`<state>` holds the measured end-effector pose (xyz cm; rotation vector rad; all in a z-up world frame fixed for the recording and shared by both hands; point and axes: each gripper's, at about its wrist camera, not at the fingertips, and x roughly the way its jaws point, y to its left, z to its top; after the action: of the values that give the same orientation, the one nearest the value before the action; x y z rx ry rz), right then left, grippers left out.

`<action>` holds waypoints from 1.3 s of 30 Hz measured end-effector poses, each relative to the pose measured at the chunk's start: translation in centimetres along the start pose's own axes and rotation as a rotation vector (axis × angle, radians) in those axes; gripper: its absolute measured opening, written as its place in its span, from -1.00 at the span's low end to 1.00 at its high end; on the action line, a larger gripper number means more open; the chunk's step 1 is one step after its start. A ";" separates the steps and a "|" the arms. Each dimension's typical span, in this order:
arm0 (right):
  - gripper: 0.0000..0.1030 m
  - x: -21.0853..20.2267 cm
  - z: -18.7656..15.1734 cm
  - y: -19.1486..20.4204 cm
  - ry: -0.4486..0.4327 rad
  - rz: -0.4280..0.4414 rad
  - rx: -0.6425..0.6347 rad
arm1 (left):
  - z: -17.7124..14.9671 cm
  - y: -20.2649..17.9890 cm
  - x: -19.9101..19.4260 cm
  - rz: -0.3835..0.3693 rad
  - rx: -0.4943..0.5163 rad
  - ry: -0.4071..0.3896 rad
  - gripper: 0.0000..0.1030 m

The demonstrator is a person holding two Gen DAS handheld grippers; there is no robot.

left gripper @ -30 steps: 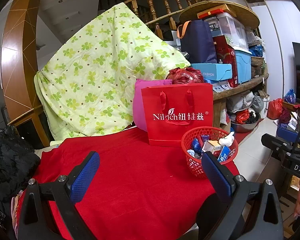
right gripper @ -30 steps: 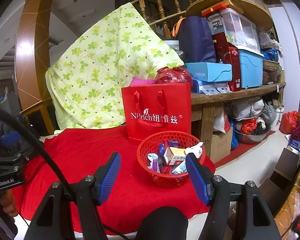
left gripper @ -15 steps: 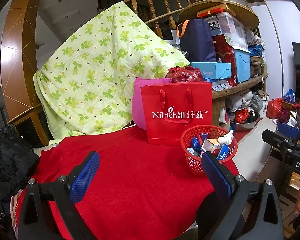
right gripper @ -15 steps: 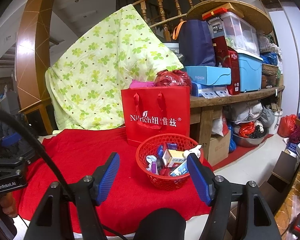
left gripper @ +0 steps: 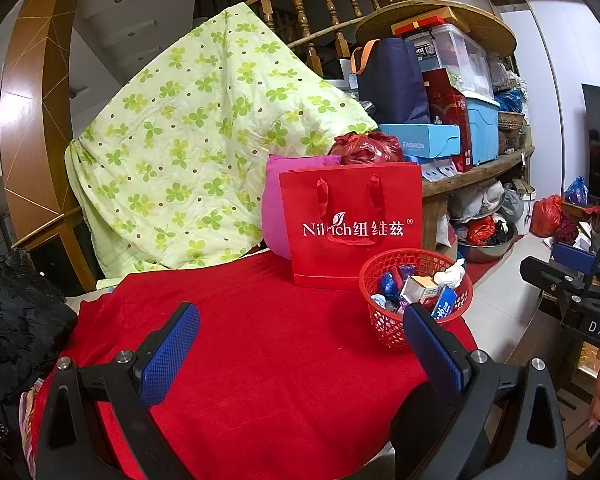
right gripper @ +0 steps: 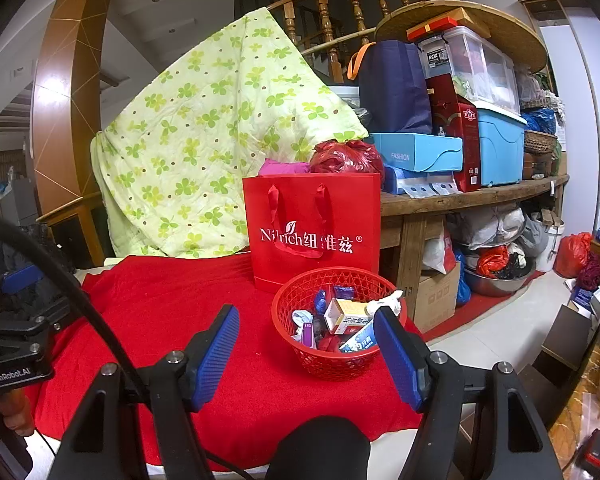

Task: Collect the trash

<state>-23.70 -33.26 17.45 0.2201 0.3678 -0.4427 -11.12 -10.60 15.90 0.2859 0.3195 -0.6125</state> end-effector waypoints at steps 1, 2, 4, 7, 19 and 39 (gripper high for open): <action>0.42 0.1 0.2 -0.2 0.001 -0.001 0.000 | 0.0 0.0 0.0 0.000 0.000 0.001 0.96; 0.42 0.0 0.0 0.0 0.001 0.000 0.000 | 0.0 0.0 0.0 0.000 0.000 0.001 0.96; 0.42 0.0 0.0 0.0 0.000 0.000 -0.001 | 0.0 -0.1 0.0 -0.004 0.001 0.003 0.96; 0.42 0.1 0.1 -0.1 -0.002 -0.003 -0.002 | -0.1 -0.1 0.0 -0.006 0.002 0.002 0.96; 0.45 0.0 0.0 0.1 -0.002 -0.004 -0.006 | -0.3 -0.2 -0.2 -0.019 0.008 0.003 0.96; 0.45 0.8 0.5 -1.4 0.007 -0.015 -0.007 | -0.1 -0.6 0.5 -0.054 0.034 0.009 0.96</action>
<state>-23.53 -34.97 17.42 0.2124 0.3783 -0.4560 -11.06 -11.29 15.54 0.3138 0.3269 -0.6706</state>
